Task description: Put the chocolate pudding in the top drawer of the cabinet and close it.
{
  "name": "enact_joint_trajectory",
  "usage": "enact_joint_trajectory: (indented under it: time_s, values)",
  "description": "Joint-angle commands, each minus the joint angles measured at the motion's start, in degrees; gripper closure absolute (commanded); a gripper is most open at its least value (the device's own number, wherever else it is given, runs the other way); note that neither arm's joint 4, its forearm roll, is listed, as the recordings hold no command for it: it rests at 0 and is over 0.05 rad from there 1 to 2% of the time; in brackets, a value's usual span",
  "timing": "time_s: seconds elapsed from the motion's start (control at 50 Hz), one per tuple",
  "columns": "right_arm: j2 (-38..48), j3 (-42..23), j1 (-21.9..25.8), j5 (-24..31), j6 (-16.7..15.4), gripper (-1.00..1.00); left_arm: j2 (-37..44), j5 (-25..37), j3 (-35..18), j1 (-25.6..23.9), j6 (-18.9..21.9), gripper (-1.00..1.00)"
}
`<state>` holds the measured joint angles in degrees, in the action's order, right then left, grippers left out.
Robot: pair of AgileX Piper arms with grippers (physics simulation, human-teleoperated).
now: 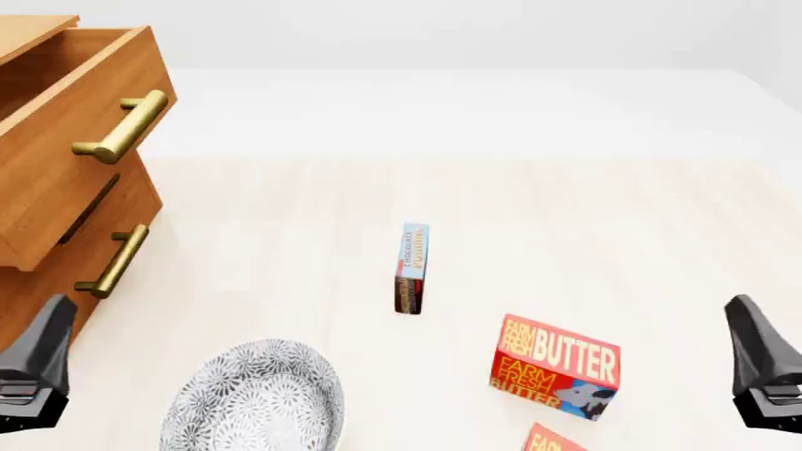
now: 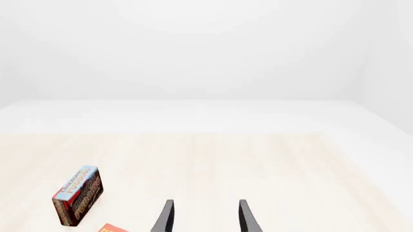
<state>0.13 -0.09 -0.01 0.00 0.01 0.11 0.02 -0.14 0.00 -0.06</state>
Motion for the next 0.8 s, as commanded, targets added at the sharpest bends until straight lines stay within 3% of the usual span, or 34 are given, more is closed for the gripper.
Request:
enact_joint_trajectory:
  time_s: [0.02,0.42,0.48,0.5,0.68,0.72,0.76,0.8]
  values:
    - [0.3,-0.2,0.0,-0.1,0.0,-1.0,0.1,0.1,-0.2,-0.2,0.1,-1.0]
    - [0.2,-0.3,0.0,0.1,-0.1,-1.0,0.0,0.4,-0.7,-0.1,-1.5,-1.0]
    - [0.3,-0.2,0.0,0.0,0.0,-1.0,0.0,1.6,-0.9,0.8,1.4,-1.0]
    - [0.3,-0.2,0.0,0.0,-0.1,-1.0,0.1,1.8,-1.6,0.9,0.1,-1.0]
    - [0.7,-0.2,0.0,-0.4,0.0,-1.0,0.4,8.0,-9.1,-1.8,1.2,-1.0]
    - [0.7,-0.2,0.0,-0.4,0.0,-1.0,0.1,8.2,-11.1,-2.4,-2.0,-1.0]
    - [0.8,-0.2,0.0,-0.5,0.0,-1.0,1.9,10.1,-13.7,-4.8,1.5,-1.0]
    - [0.8,-0.2,0.0,-0.5,0.0,-1.0,2.6,10.8,-14.9,-4.9,1.5,-1.0]
